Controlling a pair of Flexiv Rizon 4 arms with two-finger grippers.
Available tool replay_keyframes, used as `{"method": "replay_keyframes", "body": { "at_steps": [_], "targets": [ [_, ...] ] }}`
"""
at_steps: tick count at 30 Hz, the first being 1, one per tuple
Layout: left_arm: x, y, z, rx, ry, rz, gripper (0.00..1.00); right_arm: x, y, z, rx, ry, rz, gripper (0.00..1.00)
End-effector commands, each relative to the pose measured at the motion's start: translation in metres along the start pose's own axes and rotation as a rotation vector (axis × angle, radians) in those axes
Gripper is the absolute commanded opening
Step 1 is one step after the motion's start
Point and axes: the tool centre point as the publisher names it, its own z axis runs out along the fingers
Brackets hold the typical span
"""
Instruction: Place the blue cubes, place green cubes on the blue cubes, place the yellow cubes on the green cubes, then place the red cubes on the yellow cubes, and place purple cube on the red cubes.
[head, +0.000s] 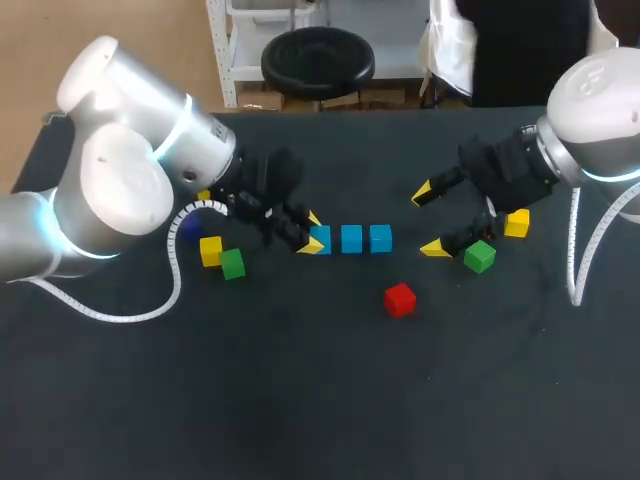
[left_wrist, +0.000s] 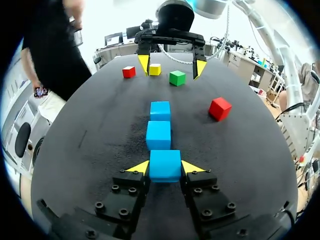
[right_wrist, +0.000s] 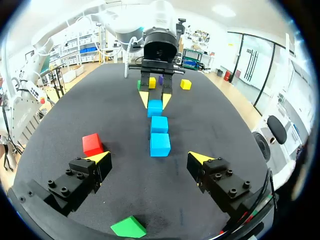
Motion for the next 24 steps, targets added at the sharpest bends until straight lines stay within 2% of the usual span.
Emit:
{"method": "replay_keyframes", "body": {
  "at_steps": [1,10,24],
  "targets": [
    [0.0018,0.0048,-0.0009,0.007,-0.013,0.008,0.0,0.0005,-0.0001,0.0002,0.0,-0.003,-0.001,1.0],
    [0.0052,0.0072,-0.0019,0.025,-0.061,0.026,0.0,0.0005,-0.0001,0.0002,0.0,-0.003,-0.001,1.0],
    [-0.0026,-0.0018,0.0031,0.044,-0.044,0.064,0.0,0.0005,-0.0001,0.0002,0.0,-0.003,-0.001,1.0]
  ]
}}
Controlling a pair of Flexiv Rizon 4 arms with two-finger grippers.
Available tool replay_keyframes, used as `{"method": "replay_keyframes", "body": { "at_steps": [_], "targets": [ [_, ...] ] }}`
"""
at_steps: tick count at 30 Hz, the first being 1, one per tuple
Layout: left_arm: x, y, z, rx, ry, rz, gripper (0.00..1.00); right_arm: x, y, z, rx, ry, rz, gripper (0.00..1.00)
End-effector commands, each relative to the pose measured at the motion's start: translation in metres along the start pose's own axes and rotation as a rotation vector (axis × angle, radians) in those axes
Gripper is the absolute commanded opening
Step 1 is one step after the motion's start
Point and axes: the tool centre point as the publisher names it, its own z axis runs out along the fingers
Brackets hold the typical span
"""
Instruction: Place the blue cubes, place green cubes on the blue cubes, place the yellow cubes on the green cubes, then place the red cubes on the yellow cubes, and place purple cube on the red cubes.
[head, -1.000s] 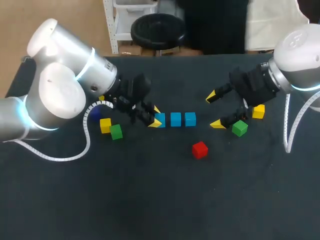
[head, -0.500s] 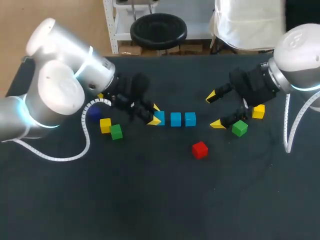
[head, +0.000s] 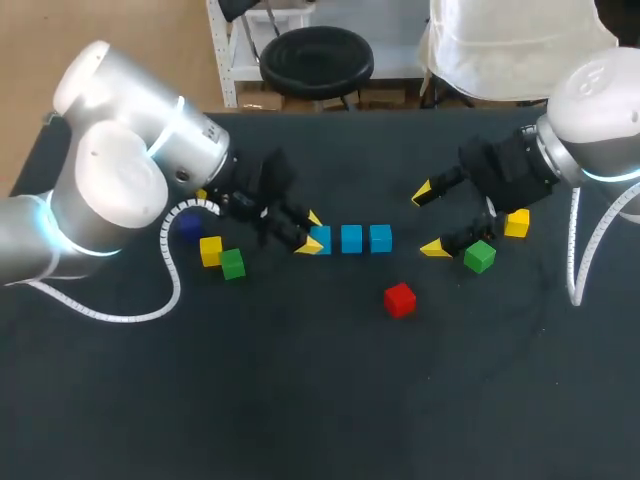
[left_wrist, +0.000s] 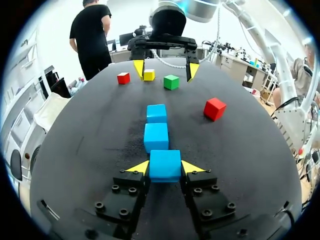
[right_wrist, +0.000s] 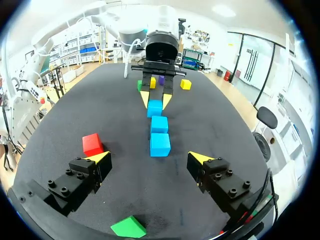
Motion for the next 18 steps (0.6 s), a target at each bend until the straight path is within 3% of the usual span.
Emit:
{"method": "replay_keyframes", "body": {
  "at_steps": [1,18],
  "targets": [
    [-0.0014,-0.0006,0.0023,0.0,0.012,0.005,0.0,0.0005,-0.0001,0.0002,0.0,-0.003,-0.001,1.0],
    [0.0004,0.0015,0.0018,-0.011,0.021,-0.002,0.0,0.0005,-0.0001,0.0002,0.0,-0.003,-0.001,1.0]
  ]
}}
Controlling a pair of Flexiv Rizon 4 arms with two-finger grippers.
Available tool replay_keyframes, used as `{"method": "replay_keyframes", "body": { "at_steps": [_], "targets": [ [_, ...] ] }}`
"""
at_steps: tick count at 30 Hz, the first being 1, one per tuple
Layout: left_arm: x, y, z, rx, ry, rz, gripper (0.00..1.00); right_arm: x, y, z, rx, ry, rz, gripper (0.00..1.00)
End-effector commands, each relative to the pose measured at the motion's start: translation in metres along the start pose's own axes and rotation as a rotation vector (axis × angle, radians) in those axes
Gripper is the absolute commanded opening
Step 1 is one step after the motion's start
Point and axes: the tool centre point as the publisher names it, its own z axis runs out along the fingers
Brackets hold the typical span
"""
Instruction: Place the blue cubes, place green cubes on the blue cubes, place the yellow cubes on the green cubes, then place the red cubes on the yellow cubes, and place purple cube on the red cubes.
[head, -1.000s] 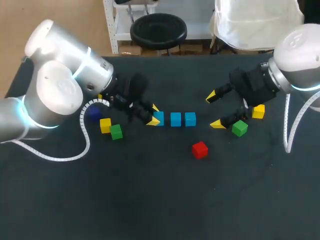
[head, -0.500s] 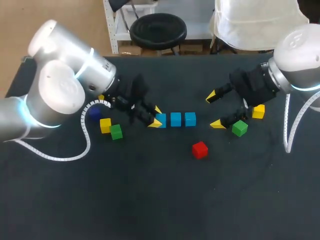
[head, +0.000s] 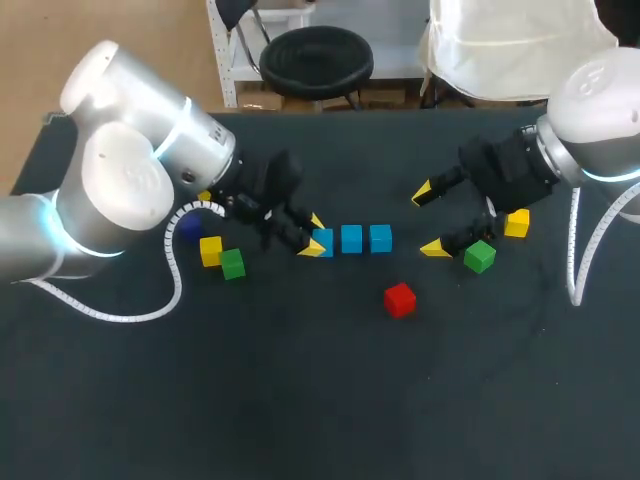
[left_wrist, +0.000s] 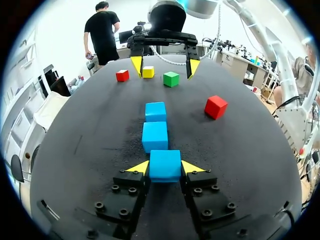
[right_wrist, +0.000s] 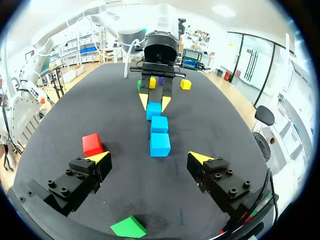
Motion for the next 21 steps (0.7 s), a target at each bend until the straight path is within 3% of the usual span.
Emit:
{"method": "replay_keyframes", "body": {
  "at_steps": [1,21],
  "targets": [
    [-0.0005,0.0016,-0.002,-0.005,0.001,0.003,0.0,0.0005,-0.0001,0.0002,0.0,-0.003,-0.001,1.0],
    [0.0052,0.0074,0.0031,-0.008,0.018,-0.015,0.0,0.0005,-0.0001,0.0002,0.0,-0.003,-0.001,1.0]
  ]
}}
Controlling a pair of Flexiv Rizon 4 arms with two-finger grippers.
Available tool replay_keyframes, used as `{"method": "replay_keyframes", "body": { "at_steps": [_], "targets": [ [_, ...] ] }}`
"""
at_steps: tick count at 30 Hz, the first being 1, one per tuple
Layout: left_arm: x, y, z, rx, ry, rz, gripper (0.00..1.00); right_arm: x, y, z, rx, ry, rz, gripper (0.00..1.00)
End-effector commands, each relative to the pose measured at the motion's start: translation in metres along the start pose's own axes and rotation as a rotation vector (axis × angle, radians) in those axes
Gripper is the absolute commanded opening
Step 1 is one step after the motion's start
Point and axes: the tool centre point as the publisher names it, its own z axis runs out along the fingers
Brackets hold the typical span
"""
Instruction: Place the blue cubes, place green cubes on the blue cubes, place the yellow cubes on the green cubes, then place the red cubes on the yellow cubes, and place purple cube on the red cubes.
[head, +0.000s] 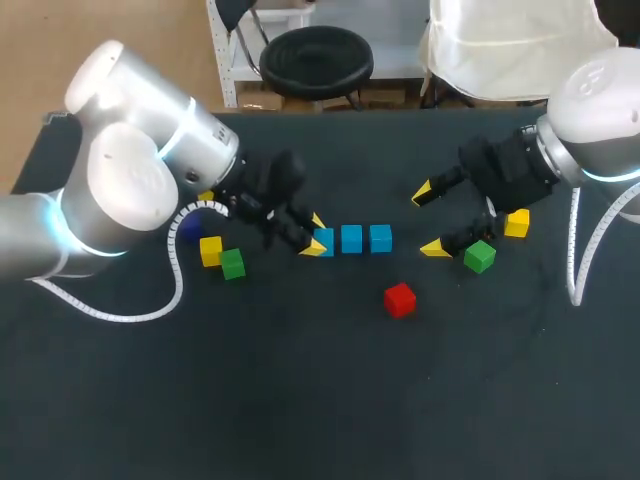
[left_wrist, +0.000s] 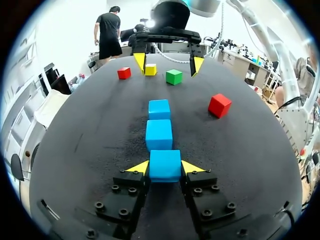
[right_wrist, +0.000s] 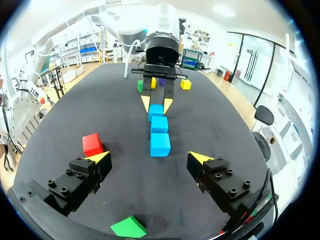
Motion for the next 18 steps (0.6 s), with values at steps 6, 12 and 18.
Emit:
{"method": "replay_keyframes", "body": {
  "at_steps": [6,12,18],
  "targets": [
    [-0.0003,0.0075,-0.0051,-0.016,0.0,0.001,0.0,0.0005,-0.0001,0.0002,0.0,-0.003,-0.001,1.0],
    [-0.0006,0.0119,-0.0003,-0.014,0.007,0.007,0.0,0.0005,-0.0001,0.0002,0.0,-0.003,-0.001,1.0],
    [0.0037,0.0115,0.0036,-0.008,0.017,-0.002,0.0,0.0005,-0.0001,0.0002,0.0,-0.003,-0.001,1.0]
  ]
}}
